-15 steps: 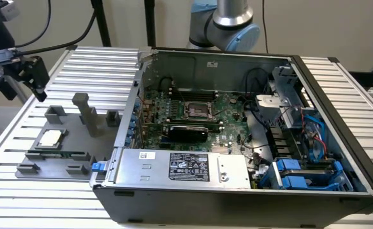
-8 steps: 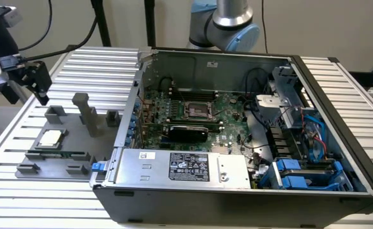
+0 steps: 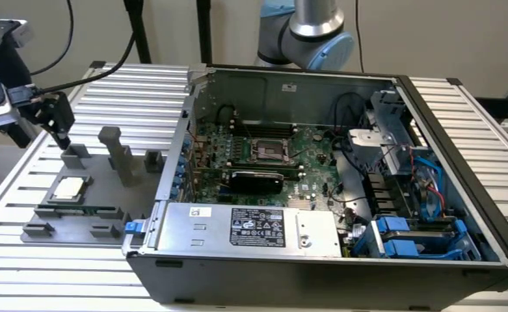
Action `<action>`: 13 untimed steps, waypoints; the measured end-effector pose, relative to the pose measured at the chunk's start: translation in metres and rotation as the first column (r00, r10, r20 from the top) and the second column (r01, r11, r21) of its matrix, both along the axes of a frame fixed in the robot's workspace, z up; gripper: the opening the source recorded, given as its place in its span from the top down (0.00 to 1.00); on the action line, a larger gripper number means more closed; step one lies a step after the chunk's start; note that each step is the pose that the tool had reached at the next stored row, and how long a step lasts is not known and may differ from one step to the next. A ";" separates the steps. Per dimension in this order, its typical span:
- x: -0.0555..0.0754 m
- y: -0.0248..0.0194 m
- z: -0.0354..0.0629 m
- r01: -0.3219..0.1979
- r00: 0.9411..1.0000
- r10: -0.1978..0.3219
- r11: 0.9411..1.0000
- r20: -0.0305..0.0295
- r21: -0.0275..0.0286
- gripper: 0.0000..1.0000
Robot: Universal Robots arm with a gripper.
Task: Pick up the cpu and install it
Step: 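Pick up the cpu and move it towards the insertion slot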
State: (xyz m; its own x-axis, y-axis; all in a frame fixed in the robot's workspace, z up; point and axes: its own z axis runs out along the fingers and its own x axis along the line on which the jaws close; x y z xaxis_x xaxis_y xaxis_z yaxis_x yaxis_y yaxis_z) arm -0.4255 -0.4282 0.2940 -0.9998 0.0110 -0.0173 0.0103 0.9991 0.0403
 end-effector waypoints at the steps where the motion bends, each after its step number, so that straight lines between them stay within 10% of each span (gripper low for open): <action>1: 0.000 0.0001 -0.0018 0.000 1.000 0.000 1.000 0.000 0.000 0.29; 13: 0.000 0.0015 -0.0236 -0.001 1.000 0.001 1.000 0.000 0.000 0.29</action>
State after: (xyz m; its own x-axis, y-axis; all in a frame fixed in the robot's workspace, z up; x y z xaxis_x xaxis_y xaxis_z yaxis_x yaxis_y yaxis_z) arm -0.4255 -0.4267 0.2703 -0.9998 0.0102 -0.0172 0.0095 0.9991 0.0402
